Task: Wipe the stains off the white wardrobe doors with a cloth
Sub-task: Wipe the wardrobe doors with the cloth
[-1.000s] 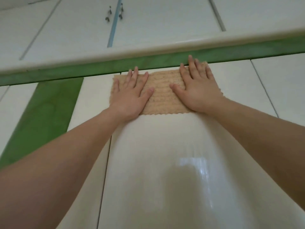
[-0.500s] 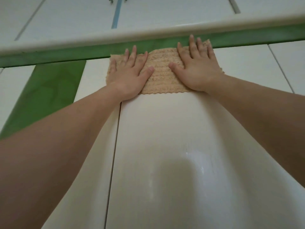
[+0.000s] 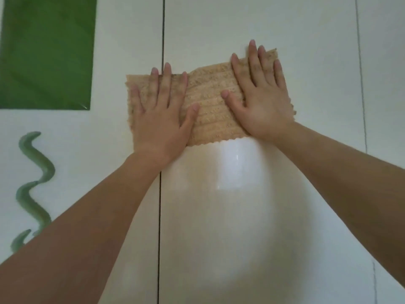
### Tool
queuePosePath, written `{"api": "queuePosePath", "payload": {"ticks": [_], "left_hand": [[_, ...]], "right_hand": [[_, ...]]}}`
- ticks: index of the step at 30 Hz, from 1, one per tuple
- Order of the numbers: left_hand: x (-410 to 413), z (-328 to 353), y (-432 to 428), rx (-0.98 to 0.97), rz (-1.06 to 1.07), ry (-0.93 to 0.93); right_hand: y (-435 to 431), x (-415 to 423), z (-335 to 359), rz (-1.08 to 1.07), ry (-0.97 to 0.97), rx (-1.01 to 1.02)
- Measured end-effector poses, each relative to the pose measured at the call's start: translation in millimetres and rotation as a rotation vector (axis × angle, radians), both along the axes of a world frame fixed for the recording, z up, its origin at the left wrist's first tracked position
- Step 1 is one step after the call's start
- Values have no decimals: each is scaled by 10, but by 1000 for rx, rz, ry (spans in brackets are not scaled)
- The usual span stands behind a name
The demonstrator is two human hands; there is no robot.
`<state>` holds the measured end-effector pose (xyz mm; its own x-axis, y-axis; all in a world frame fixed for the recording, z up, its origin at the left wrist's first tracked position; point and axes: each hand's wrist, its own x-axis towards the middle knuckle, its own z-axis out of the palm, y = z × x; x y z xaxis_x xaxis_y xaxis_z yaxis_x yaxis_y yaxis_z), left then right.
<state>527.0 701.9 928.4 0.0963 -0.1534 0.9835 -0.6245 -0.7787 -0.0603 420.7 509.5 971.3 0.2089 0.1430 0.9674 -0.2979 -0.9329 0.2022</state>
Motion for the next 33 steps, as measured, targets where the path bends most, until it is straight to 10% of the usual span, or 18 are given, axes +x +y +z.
{"api": "queuePosePath", "payload": {"ticks": [27,33], "left_hand": [[-212,-5162,-139,175,-29,41],[-339,-5228,-200,213,-37,102]], "right_hand": [[-267,-227,-5326,42,132,1],[-423,-351,-5359,73,205,3]]}}
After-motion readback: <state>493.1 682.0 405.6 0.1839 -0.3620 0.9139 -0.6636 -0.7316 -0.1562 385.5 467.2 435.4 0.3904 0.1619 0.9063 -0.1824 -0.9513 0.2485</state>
